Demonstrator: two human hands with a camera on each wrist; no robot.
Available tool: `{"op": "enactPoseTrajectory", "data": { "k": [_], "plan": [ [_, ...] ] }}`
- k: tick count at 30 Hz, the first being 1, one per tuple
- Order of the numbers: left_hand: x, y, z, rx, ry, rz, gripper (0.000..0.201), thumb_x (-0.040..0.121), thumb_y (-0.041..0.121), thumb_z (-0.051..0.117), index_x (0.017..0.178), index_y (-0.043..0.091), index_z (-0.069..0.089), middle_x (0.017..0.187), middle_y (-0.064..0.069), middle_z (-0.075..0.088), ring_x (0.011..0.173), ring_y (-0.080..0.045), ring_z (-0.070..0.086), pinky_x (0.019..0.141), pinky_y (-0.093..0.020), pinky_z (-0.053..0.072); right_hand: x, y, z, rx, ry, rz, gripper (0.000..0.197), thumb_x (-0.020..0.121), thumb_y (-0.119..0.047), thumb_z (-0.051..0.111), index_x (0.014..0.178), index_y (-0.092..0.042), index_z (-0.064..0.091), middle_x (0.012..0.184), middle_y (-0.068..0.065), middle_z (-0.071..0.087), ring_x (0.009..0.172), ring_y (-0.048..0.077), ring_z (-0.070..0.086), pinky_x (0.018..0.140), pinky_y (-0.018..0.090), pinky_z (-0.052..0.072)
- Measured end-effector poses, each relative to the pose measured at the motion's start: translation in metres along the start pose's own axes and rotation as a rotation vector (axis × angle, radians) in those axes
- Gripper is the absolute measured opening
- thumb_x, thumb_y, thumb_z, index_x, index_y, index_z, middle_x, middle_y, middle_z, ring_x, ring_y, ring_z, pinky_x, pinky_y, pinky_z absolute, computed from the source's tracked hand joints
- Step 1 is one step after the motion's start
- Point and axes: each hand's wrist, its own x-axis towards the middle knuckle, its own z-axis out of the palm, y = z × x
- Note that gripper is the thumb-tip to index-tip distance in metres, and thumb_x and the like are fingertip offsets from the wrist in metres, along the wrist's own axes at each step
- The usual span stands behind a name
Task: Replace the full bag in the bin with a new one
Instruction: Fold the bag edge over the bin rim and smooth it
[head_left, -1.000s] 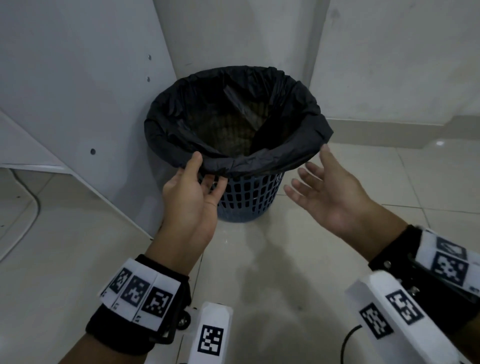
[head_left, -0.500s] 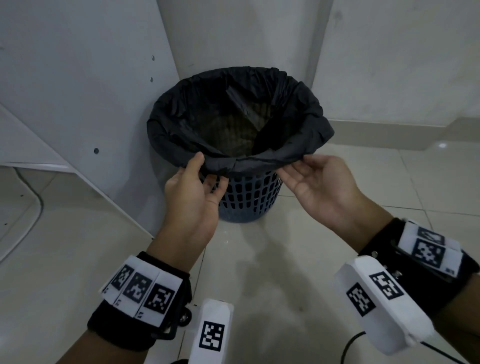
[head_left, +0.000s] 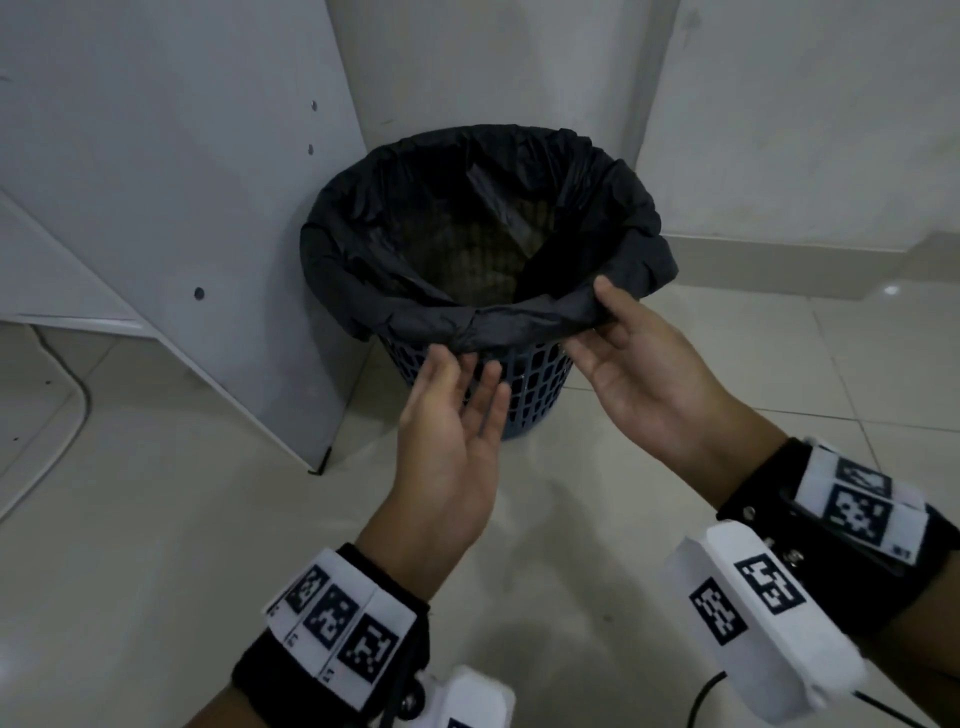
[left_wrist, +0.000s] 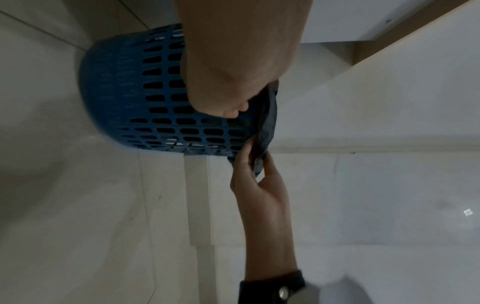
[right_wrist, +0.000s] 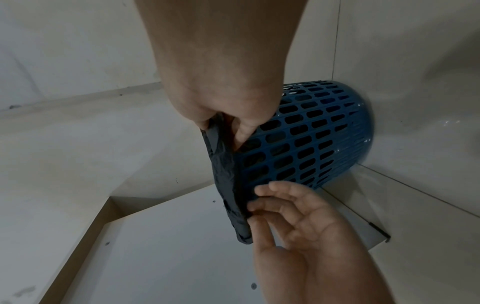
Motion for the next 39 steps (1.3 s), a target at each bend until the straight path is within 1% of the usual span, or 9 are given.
{"op": "enactPoseTrajectory", "data": {
  "k": [4, 7, 10, 16, 23, 28, 31, 35, 39],
  "plan": [
    [0.007, 0.022, 0.005, -0.053, 0.003, 0.032, 0.022, 0.104, 0.01, 0.048, 0.119, 0.015, 0.065, 0.094, -0.001, 0.07, 0.074, -0.007, 0.07, 0.068, -0.02, 0.06, -0.009, 0.005, 0.001, -0.031, -0.032, 0.017, 0.03, 0.099, -0.016, 0.057, 0.125, -0.001, 0.06, 0.117, 0.013, 0.072, 0.109, 0.021, 0.07, 0.093, 0.033, 0.056],
    [0.0, 0.023, 0.001, -0.071, 0.03, 0.081, 0.035, 0.103, 0.028, 0.054, 0.135, 0.017, 0.061, 0.1, 0.004, 0.07, 0.084, -0.008, 0.069, 0.073, -0.022, 0.058, -0.017, 0.016, 0.006, -0.073, -0.065, 0.041, 0.029, 0.099, -0.016, 0.058, 0.125, -0.003, 0.061, 0.119, 0.012, 0.072, 0.11, 0.02, 0.069, 0.096, 0.033, 0.055],
    [-0.016, 0.01, 0.001, 0.01, 0.001, 0.104, 0.047, 0.095, 0.05, 0.059, 0.131, 0.021, 0.064, 0.105, 0.004, 0.07, 0.091, -0.011, 0.066, 0.079, -0.027, 0.057, -0.023, 0.031, 0.015, -0.141, -0.084, 0.059, 0.029, 0.099, -0.017, 0.058, 0.123, -0.001, 0.062, 0.117, 0.011, 0.073, 0.109, 0.019, 0.07, 0.099, 0.033, 0.053],
    [-0.01, 0.023, 0.006, 0.193, -0.019, 0.298, 0.029, 0.099, 0.015, 0.061, 0.127, 0.011, 0.06, 0.115, -0.006, 0.074, 0.103, -0.02, 0.073, 0.09, -0.034, 0.058, -0.035, 0.044, 0.013, -0.248, -0.071, 0.083, 0.042, 0.094, -0.034, 0.065, 0.127, -0.008, 0.063, 0.12, 0.005, 0.072, 0.109, 0.015, 0.068, 0.099, 0.032, 0.053],
    [0.024, 0.064, -0.001, 0.067, 0.037, 0.298, 0.031, 0.1, 0.01, 0.059, 0.129, 0.002, 0.059, 0.113, -0.014, 0.073, 0.095, -0.023, 0.074, 0.085, -0.043, 0.06, -0.028, 0.026, -0.007, -0.17, 0.011, 0.043, 0.036, 0.098, -0.029, 0.058, 0.126, -0.006, 0.062, 0.119, 0.005, 0.072, 0.108, 0.016, 0.07, 0.1, 0.031, 0.052],
    [0.018, 0.048, -0.006, 0.092, 0.034, 0.4, 0.033, 0.102, 0.033, 0.055, 0.13, 0.017, 0.06, 0.111, 0.004, 0.073, 0.1, -0.011, 0.072, 0.083, -0.026, 0.058, -0.022, 0.031, -0.004, -0.177, 0.034, 0.027, 0.03, 0.095, -0.016, 0.063, 0.116, 0.005, 0.064, 0.112, 0.012, 0.074, 0.104, 0.021, 0.072, 0.095, 0.033, 0.056],
    [0.007, 0.014, -0.015, 0.269, 0.024, 0.339, 0.036, 0.093, 0.05, 0.063, 0.118, 0.025, 0.067, 0.102, 0.008, 0.07, 0.093, -0.013, 0.064, 0.079, -0.031, 0.05, -0.02, 0.032, -0.007, -0.171, 0.033, 0.026, 0.019, 0.095, -0.015, 0.063, 0.101, 0.002, 0.067, 0.11, 0.014, 0.074, 0.102, 0.022, 0.072, 0.093, 0.032, 0.057],
    [0.002, -0.005, -0.014, 0.283, -0.002, 0.264, 0.018, 0.096, 0.036, 0.063, 0.103, 0.022, 0.072, 0.09, 0.003, 0.067, 0.083, -0.01, 0.06, 0.079, -0.025, 0.051, -0.016, 0.031, -0.008, -0.18, 0.054, 0.029, 0.015, 0.097, -0.013, 0.059, 0.093, 0.0, 0.065, 0.106, 0.014, 0.075, 0.099, 0.022, 0.073, 0.091, 0.033, 0.058],
    [0.007, 0.003, -0.006, 0.148, -0.021, 0.187, 0.018, 0.101, 0.024, 0.056, 0.103, 0.014, 0.07, 0.091, 0.004, 0.074, 0.084, -0.006, 0.066, 0.081, -0.018, 0.055, -0.01, 0.026, -0.003, -0.137, 0.045, 0.051, 0.02, 0.103, -0.006, 0.047, 0.112, 0.004, 0.063, 0.108, 0.013, 0.074, 0.1, 0.022, 0.073, 0.093, 0.033, 0.057]
  ]
}}
